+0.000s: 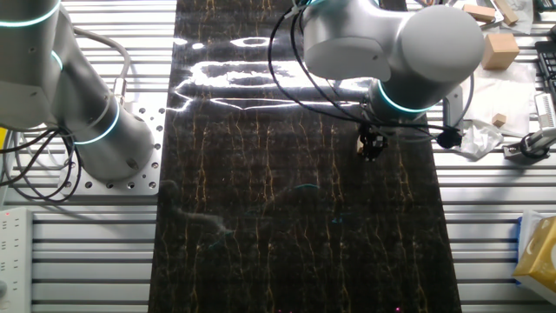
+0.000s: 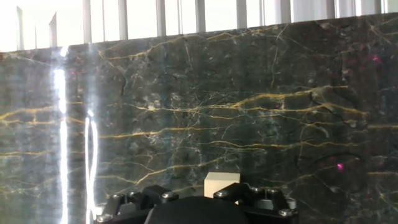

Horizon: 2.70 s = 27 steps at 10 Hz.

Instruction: Use the gripper to push the small block from left to right

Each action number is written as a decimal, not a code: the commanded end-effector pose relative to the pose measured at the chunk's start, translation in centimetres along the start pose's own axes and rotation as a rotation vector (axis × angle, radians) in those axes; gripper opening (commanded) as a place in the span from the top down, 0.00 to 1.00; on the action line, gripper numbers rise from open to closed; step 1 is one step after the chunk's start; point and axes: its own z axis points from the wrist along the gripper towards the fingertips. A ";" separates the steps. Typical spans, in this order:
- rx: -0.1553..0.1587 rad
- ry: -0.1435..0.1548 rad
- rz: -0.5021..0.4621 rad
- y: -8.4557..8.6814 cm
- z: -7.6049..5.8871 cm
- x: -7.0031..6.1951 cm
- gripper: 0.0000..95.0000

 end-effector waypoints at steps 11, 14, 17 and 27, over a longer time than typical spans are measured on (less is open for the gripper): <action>-0.025 -0.011 0.065 2.9 0.5 -0.6 0.20; -0.027 -0.012 0.077 3.6 0.5 -0.9 0.20; -0.035 -0.012 0.088 4.1 0.4 -1.1 0.20; -0.049 -0.012 0.116 5.5 0.0 -1.6 0.20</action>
